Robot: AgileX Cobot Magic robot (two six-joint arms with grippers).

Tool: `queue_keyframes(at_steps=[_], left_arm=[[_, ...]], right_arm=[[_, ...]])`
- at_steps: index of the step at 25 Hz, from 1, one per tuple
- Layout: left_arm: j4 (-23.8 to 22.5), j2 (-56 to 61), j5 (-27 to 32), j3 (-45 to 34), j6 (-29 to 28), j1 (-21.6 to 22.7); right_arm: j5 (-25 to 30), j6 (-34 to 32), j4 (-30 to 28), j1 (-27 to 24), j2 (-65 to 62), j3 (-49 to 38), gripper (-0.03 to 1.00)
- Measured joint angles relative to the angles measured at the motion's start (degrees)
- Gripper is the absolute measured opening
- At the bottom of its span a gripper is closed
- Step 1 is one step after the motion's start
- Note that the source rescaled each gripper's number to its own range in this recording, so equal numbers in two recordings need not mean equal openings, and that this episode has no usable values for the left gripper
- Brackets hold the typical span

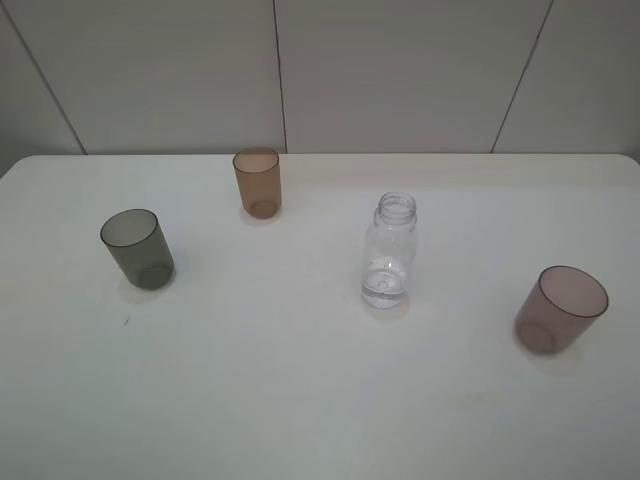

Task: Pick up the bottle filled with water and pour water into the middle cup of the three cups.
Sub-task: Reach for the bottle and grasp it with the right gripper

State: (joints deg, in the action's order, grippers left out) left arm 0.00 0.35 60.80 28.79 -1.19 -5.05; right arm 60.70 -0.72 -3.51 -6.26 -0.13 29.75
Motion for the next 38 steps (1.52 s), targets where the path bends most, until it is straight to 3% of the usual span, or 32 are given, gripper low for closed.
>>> queue_keyframes(at_steps=[38], left_arm=[[0.0, 0.0, 0.0, 0.0, 0.0, 0.0]], right_arm=[[0.0, 0.0, 0.0, 0.0, 0.0, 0.0, 0.94]])
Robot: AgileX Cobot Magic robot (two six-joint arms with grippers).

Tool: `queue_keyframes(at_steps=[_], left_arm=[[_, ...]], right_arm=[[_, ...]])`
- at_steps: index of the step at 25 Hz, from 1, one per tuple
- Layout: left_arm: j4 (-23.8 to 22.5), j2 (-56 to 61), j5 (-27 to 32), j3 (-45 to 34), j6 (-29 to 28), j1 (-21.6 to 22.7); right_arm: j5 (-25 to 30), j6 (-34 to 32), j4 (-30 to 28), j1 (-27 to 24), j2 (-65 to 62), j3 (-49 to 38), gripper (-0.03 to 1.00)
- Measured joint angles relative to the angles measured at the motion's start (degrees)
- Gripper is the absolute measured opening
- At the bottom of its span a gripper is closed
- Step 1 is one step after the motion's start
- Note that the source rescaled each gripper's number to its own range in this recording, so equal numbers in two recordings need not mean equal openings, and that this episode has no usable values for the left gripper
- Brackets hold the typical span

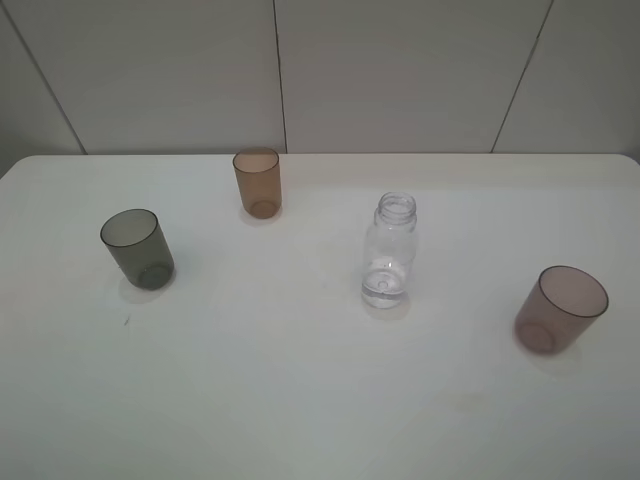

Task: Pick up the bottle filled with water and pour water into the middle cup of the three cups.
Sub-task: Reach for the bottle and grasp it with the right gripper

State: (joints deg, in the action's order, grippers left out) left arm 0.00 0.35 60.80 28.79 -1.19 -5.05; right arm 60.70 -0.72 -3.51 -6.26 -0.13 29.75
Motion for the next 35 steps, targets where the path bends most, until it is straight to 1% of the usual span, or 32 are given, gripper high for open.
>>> queue_keyframes(at_steps=[12, 15, 18, 20, 25, 27, 30, 33, 35], left_arm=[[0.0, 0.0, 0.0, 0.0, 0.0, 0.0], [0.0, 0.0, 0.0, 0.0, 0.0, 0.0], [0.0, 0.0, 0.0, 0.0, 0.0, 0.0], [0.0, 0.0, 0.0, 0.0, 0.0, 0.0], [0.0, 0.0, 0.0, 0.0, 0.0, 0.0], [0.0, 0.0, 0.0, 0.0, 0.0, 0.0], [0.0, 0.0, 0.0, 0.0, 0.0, 0.0], [0.0, 0.0, 0.0, 0.0, 0.0, 0.0], [0.0, 0.0, 0.0, 0.0, 0.0, 0.0]], right_arm=[[0.0, -0.1, 0.2, 0.0, 0.0, 0.0, 0.94], [0.0, -0.1, 3.0, 0.0, 0.6, 0.0, 0.94], [-0.1, -0.1, 6.7, 0.0, 5.6, 0.0, 0.94], [-1.8, -0.1, 8.3, 0.0, 10.7, 0.5, 0.94], [-10.6, -0.1, 15.7, 0.0, 24.6, 1.6, 0.94], [-13.9, -0.1, 17.2, 0.5, 28.9, 1.6, 0.94], [-17.8, -0.1, 17.7, 5.0, 34.4, 1.6, 0.94], [-22.0, -1.0, 18.0, 13.6, 38.8, 1.6, 0.94], [-25.5, -3.5, 16.4, 20.5, 42.0, 1.6, 0.94]])
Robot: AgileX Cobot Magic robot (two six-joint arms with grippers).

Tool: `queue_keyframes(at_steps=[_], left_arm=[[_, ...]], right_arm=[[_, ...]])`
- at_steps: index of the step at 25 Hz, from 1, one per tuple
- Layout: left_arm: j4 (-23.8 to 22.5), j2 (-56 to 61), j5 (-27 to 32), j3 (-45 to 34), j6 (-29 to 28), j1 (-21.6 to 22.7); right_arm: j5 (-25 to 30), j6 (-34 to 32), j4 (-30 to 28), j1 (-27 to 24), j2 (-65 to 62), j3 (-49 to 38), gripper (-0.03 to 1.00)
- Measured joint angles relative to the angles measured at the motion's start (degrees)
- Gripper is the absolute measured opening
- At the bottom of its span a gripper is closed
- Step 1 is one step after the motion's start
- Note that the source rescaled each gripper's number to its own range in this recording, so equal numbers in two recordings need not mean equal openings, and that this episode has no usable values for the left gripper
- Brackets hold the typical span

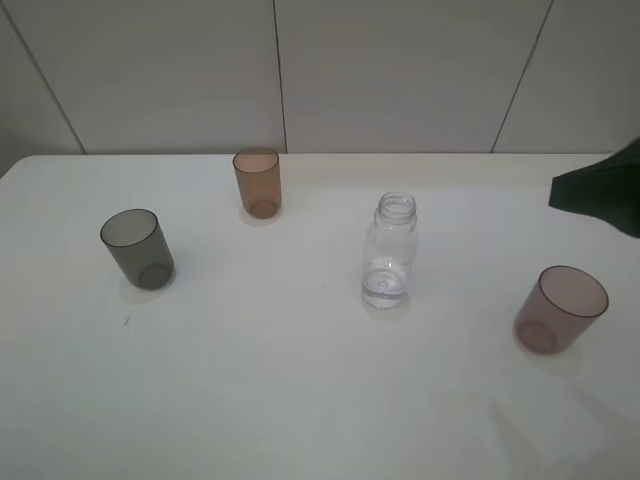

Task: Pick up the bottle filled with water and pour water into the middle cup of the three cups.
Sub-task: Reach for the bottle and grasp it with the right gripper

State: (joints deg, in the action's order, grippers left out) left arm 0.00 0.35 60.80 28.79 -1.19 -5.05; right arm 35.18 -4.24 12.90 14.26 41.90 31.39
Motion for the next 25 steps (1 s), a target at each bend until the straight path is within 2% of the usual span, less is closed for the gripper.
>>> queue_keyframes(at_steps=[5, 8, 12, 14, 16, 21, 25], left_arm=[[0.0, 0.0, 0.0, 0.0, 0.0, 0.0], [0.0, 0.0, 0.0, 0.0, 0.0, 0.0], [0.0, 0.0, 0.0, 0.0, 0.0, 0.0], [0.0, 0.0, 0.0, 0.0, 0.0, 0.0], [0.0, 0.0, 0.0, 0.0, 0.0, 0.0], [0.0, 0.0, 0.0, 0.0, 0.0, 0.0], [0.0, 0.0, 0.0, 0.0, 0.0, 0.0]], right_arm=[[-8.4, -10.1, -5.8, 15.5, 9.8, 0.0, 0.94], [-15.7, -15.7, -9.6, 24.1, 15.6, 0.0, 0.94], [-24.6, -17.7, -10.3, 30.3, 22.7, 0.0, 0.94], [-27.7, -14.7, -7.9, 31.4, 25.8, 0.0, 0.94], [-30.0, -8.6, -3.3, 31.7, 28.3, 0.0, 0.94], [-34.4, 9.0, 11.4, 33.2, 32.4, -0.1, 0.94], [-41.1, 20.2, 23.3, 34.9, 34.4, -1.6, 0.94]])
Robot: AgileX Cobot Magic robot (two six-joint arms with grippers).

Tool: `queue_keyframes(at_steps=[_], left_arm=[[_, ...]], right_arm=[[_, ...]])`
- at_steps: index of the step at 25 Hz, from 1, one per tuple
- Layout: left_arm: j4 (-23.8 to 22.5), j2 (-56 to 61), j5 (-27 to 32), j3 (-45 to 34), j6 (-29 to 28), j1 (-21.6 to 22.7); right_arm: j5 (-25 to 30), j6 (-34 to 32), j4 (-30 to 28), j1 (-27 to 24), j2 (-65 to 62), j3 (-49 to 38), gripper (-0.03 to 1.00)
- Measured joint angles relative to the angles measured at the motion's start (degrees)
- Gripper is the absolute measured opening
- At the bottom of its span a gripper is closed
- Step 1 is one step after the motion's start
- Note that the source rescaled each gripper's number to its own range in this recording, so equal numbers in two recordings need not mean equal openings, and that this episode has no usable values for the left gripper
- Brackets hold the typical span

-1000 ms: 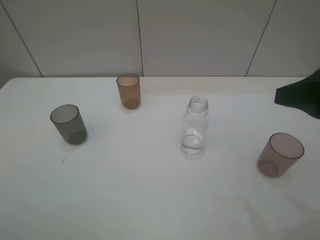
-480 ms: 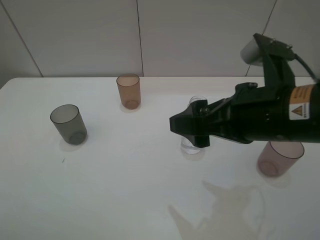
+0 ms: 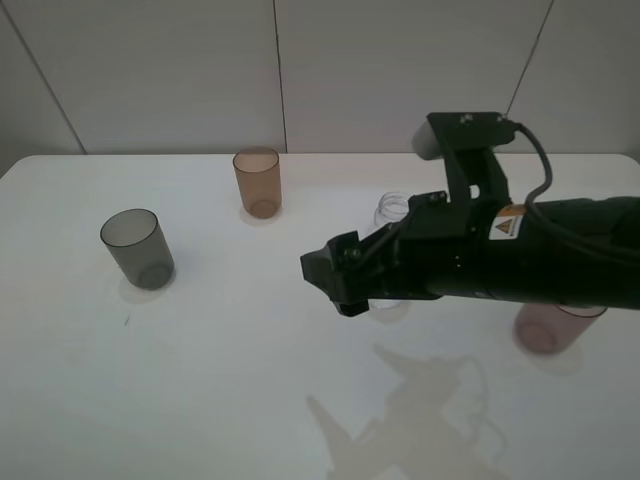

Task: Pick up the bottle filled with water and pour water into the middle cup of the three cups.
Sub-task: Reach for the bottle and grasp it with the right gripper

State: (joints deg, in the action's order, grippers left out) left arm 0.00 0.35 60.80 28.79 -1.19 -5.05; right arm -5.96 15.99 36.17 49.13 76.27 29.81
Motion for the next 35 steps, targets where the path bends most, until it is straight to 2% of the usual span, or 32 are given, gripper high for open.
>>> queue_keyframes(at_steps=[4, 6, 9, 10, 14, 19, 24, 31, 35], left_arm=[[0.0, 0.0, 0.0, 0.0, 0.0, 0.0], [0.0, 0.0, 0.0, 0.0, 0.0, 0.0], [0.0, 0.0, 0.0, 0.0, 0.0, 0.0], [0.0, 0.0, 0.0, 0.0, 0.0, 0.0], [0.0, 0.0, 0.0, 0.0, 0.0, 0.0], [0.0, 0.0, 0.0, 0.0, 0.0, 0.0], [0.0, 0.0, 0.0, 0.0, 0.0, 0.0], [0.0, 0.0, 0.0, 0.0, 0.0, 0.0], [0.0, 0.0, 0.0, 0.0, 0.0, 0.0]], right_arm=[[-7.9, 9.8, 12.1, 2.9, 2.6, -2.5, 0.94], [-11.6, 12.2, 16.3, 4.8, 4.1, -3.1, 0.94], [-15.6, 13.3, 19.6, 6.9, 5.5, -3.7, 0.94], [-20.0, 13.6, 22.1, 8.5, 7.0, -4.1, 0.94], [-27.6, 13.8, 25.3, 10.5, 10.9, -4.1, 0.94], [-35.5, 13.1, 25.6, 10.8, 15.7, -4.0, 0.94], [-41.1, 7.1, 25.2, 10.8, 20.0, -4.1, 0.94], [-44.4, 1.3, 20.9, 10.8, 24.5, -4.2, 0.94], [-49.4, -0.2, 17.4, 10.8, 28.2, -4.3, 0.94]])
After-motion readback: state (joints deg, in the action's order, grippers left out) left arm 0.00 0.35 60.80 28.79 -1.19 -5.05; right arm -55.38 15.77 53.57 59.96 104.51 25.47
